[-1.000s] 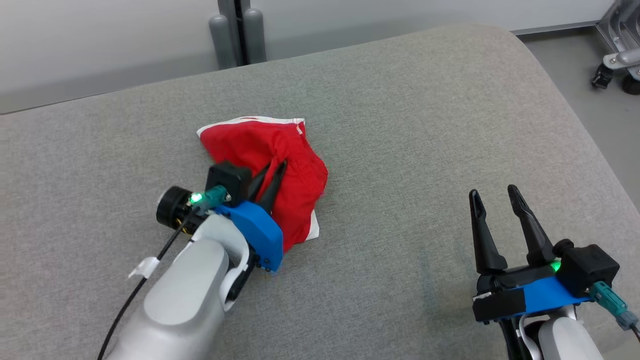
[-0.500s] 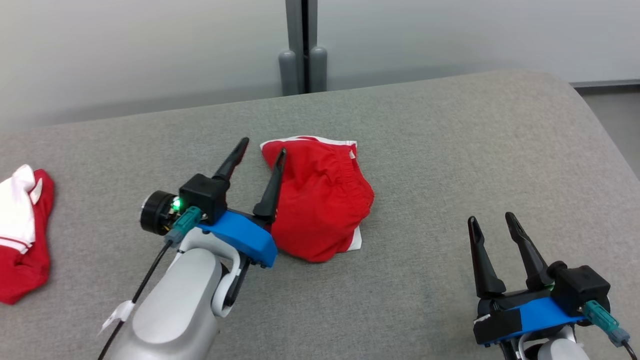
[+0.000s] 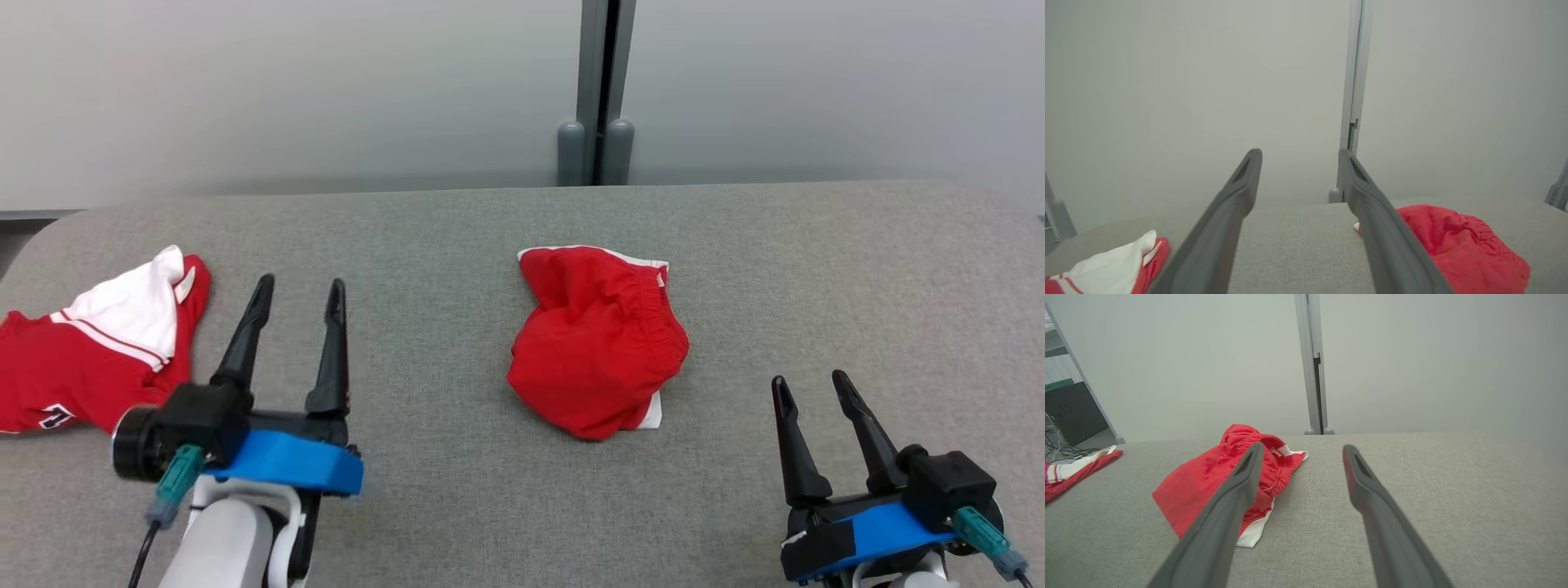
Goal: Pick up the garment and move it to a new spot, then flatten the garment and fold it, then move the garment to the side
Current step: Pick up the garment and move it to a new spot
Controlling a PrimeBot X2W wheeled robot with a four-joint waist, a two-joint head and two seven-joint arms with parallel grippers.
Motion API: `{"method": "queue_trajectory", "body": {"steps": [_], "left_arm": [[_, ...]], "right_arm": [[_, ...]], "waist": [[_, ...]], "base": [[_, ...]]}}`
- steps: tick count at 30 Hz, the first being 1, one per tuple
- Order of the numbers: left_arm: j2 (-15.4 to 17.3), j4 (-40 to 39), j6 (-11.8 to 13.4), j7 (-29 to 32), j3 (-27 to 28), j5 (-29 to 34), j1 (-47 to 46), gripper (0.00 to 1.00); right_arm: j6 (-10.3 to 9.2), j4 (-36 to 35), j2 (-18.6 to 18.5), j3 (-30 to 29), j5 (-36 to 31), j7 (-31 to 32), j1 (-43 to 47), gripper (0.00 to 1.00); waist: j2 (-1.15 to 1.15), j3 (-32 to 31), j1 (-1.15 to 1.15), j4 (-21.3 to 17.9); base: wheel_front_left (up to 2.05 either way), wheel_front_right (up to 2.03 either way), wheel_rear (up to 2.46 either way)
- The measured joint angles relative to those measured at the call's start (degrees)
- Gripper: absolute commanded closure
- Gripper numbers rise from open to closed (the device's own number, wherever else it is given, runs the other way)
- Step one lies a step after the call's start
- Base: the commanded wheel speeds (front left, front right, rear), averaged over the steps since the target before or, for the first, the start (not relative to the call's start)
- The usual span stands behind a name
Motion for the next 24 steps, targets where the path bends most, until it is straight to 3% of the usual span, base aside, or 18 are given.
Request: {"method": "queue_trajectory", "body": {"steps": [10, 24], "left_arm": [[-1.21, -2.49, -0.93, 0.0, 8.21, 2.93, 11.33, 0.0], [-4.38, -0.68, -3.88, 0.0, 12.89, 7.84, 15.05, 0.0]], "right_arm": [[0.0, 0.89, 0.01, -1.03, -0.34, -0.01, 2.24, 0.0], [0.0, 1.83, 0.0, -2.54, -0.74, -0.01, 4.76, 0.0]], "waist": [[0.0, -2.62, 0.0, 2.29], [0.0, -4.21, 0.0, 0.86]], "base": [[0.0, 0.0, 0.0], [0.0, 0.0, 0.0]]}}
